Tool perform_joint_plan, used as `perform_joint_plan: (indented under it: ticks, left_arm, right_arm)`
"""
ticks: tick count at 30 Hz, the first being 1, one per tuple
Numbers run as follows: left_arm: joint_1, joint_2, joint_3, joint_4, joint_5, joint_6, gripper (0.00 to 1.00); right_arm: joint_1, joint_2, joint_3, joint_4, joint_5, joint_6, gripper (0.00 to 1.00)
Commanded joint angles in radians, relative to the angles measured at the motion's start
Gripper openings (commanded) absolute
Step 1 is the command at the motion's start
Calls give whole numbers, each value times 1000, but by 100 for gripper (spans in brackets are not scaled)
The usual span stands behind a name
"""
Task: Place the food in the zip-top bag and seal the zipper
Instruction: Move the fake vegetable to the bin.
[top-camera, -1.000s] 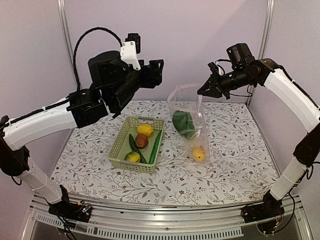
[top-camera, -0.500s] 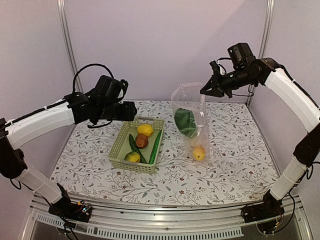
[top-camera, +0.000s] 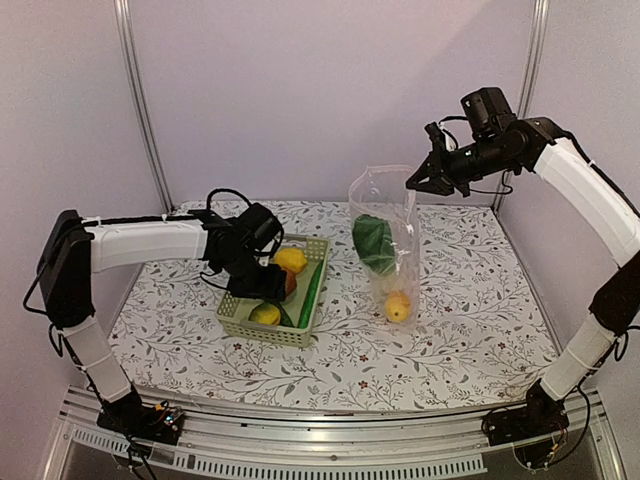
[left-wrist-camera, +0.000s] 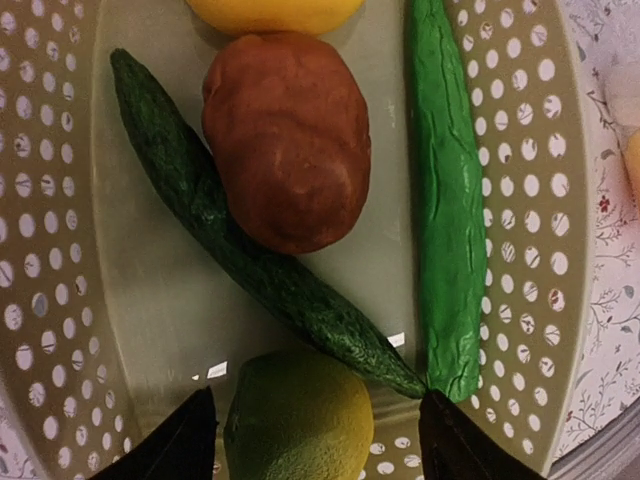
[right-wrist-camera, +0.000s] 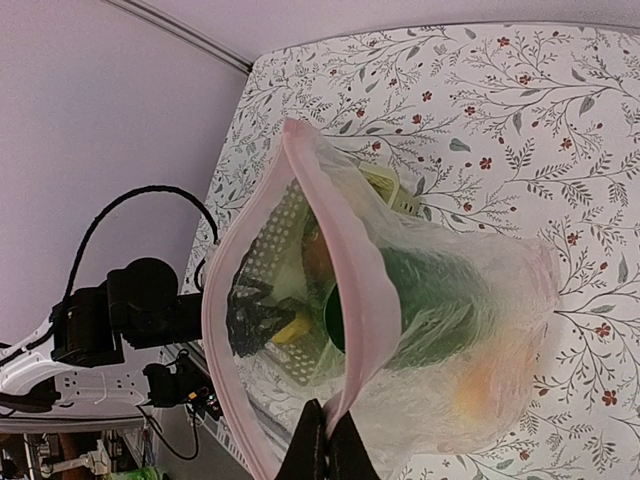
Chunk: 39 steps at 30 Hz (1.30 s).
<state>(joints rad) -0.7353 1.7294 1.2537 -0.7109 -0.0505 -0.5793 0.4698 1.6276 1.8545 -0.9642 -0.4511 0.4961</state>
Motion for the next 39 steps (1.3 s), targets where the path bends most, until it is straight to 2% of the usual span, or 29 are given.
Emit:
perform_joint_plan:
  ticks: [1,5,16,26,30,35,39]
  left_arm:
    - [7,48,70,-82,43,3,70]
    - [10,87,112,-95,54,9,70]
    - [72,243,314,-173,-46,101,74]
    - [134,346,456,-185,-3,104,71]
    - [146,397,514,-249,-4,97,71]
    - [152,402,503,-264,0,65,68]
    - [176,359,434,-239,-29,25,58]
  right_arm:
    - [-7,-50,-31,14,0,-10,0]
    - [-8,-61,-43,18,0,-13,0]
    - [-10,-71,-64,29,-14,-14,0]
    - [-9,-74,-73,26,-17,-14,0]
    - [-10,-75,-74,26,-17,-14,0]
    - [-10,-77,-80,25,-15,-14,0]
    - [-10,-82,-88,25,-10,-16,0]
